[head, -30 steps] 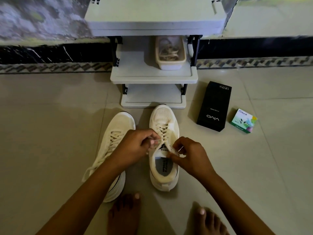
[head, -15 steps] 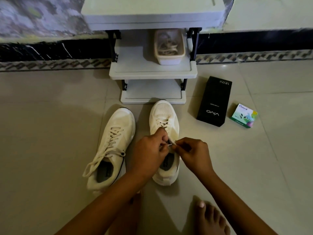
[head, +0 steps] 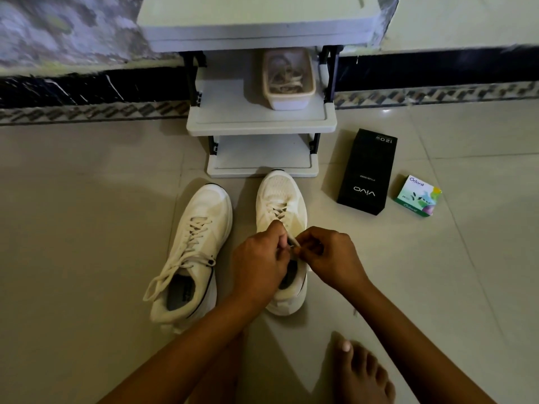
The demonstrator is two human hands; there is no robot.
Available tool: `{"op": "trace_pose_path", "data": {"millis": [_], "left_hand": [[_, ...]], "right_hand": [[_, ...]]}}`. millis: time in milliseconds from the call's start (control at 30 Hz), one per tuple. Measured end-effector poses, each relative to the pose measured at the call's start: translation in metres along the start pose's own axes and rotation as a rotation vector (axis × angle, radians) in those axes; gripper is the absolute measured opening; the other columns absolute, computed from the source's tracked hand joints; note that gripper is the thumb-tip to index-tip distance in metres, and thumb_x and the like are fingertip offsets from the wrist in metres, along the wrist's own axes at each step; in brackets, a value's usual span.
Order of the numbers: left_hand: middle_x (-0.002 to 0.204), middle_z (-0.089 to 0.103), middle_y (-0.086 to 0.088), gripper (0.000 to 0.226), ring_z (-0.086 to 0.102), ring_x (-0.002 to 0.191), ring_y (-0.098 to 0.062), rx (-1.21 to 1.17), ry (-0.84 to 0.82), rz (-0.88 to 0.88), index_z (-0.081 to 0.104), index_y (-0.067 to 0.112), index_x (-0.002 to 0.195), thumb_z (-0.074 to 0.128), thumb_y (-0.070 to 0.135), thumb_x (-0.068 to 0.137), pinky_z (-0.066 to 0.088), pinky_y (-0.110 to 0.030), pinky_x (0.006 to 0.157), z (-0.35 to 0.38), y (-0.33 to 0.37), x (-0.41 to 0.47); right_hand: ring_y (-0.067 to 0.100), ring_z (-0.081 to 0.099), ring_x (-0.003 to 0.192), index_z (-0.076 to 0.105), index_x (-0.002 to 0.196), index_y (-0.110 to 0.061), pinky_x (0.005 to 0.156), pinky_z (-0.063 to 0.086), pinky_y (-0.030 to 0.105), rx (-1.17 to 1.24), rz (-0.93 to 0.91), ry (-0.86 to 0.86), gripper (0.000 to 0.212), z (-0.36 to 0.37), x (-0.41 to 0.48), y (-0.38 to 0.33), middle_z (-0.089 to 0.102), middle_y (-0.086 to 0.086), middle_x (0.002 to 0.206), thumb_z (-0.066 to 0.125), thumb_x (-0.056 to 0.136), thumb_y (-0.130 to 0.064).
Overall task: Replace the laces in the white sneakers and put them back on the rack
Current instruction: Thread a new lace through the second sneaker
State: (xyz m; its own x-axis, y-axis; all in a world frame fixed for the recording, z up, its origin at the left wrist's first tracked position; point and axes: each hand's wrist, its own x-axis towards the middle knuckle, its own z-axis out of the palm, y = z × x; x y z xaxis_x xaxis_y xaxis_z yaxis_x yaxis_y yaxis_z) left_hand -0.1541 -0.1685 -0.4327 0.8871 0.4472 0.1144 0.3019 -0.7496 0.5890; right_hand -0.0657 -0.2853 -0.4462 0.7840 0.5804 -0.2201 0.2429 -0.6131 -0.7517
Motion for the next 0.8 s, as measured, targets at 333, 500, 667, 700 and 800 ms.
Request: {"op": "trace_pose_path", "data": {"millis": [333, 500, 667, 700, 800], "left_hand": [[0.053, 0.040, 0.009, 0.018, 0.034, 0.046, -0.008, 0.039, 0.061, 0.032, 0.043, 0.020, 0.069, 0.061, 0.018, 0.072, 0.016, -0.012, 0.045, 0.0020, 0.0046, 0.0000], [0.052, 0.042, 0.009, 0.019, 0.034, 0.045, -0.008, 0.004, 0.072, 0.019, 0.042, 0.021, 0.067, 0.061, 0.019, 0.073, 0.014, -0.010, 0.044, 0.0034, 0.0026, -0.0012], [0.049, 0.044, 0.004, 0.016, 0.034, 0.042, -0.013, 0.037, 0.017, 0.067, 0.045, 0.018, 0.067, 0.058, 0.021, 0.076, 0.021, -0.022, 0.042, 0.0048, -0.0006, -0.0011], [0.049, 0.040, 0.006, 0.017, 0.034, 0.042, -0.012, 0.019, 0.022, 0.047, 0.044, 0.019, 0.067, 0.058, 0.021, 0.076, 0.020, -0.019, 0.042, 0.0050, -0.0012, -0.0017], [0.051, 0.033, 0.013, 0.023, 0.031, 0.042, -0.009, 0.006, 0.067, 0.006, 0.039, 0.022, 0.066, 0.061, 0.021, 0.076, 0.011, -0.010, 0.044, 0.0038, 0.0008, -0.0032]], "right_hand": [[0.008, 0.064, 0.076, 0.073, 0.096, -0.018, 0.073, 0.051, 0.021, 0.045, 0.000, -0.036, 0.012, -0.0034, -0.0012, 0.0008, 0.072, -0.002, 0.089, 0.068, 0.084, -0.018], [0.008, 0.064, 0.078, 0.073, 0.096, -0.018, 0.075, 0.053, 0.022, 0.119, 0.020, -0.063, 0.014, -0.0062, -0.0025, 0.0004, 0.071, -0.003, 0.089, 0.067, 0.084, -0.012], [0.014, 0.065, 0.073, 0.072, 0.095, -0.016, 0.074, 0.055, 0.029, 0.195, 0.073, -0.064, 0.015, -0.0071, -0.0014, 0.0017, 0.069, 0.001, 0.086, 0.068, 0.083, -0.007], [0.014, 0.064, 0.073, 0.072, 0.095, -0.015, 0.074, 0.054, 0.028, 0.197, 0.073, -0.065, 0.015, -0.0068, -0.0012, 0.0018, 0.069, 0.001, 0.086, 0.069, 0.083, -0.008], [0.014, 0.067, 0.074, 0.072, 0.096, -0.016, 0.073, 0.055, 0.025, 0.162, 0.056, -0.065, 0.015, -0.0057, 0.0004, 0.0029, 0.070, 0.001, 0.088, 0.070, 0.082, -0.011]]}}
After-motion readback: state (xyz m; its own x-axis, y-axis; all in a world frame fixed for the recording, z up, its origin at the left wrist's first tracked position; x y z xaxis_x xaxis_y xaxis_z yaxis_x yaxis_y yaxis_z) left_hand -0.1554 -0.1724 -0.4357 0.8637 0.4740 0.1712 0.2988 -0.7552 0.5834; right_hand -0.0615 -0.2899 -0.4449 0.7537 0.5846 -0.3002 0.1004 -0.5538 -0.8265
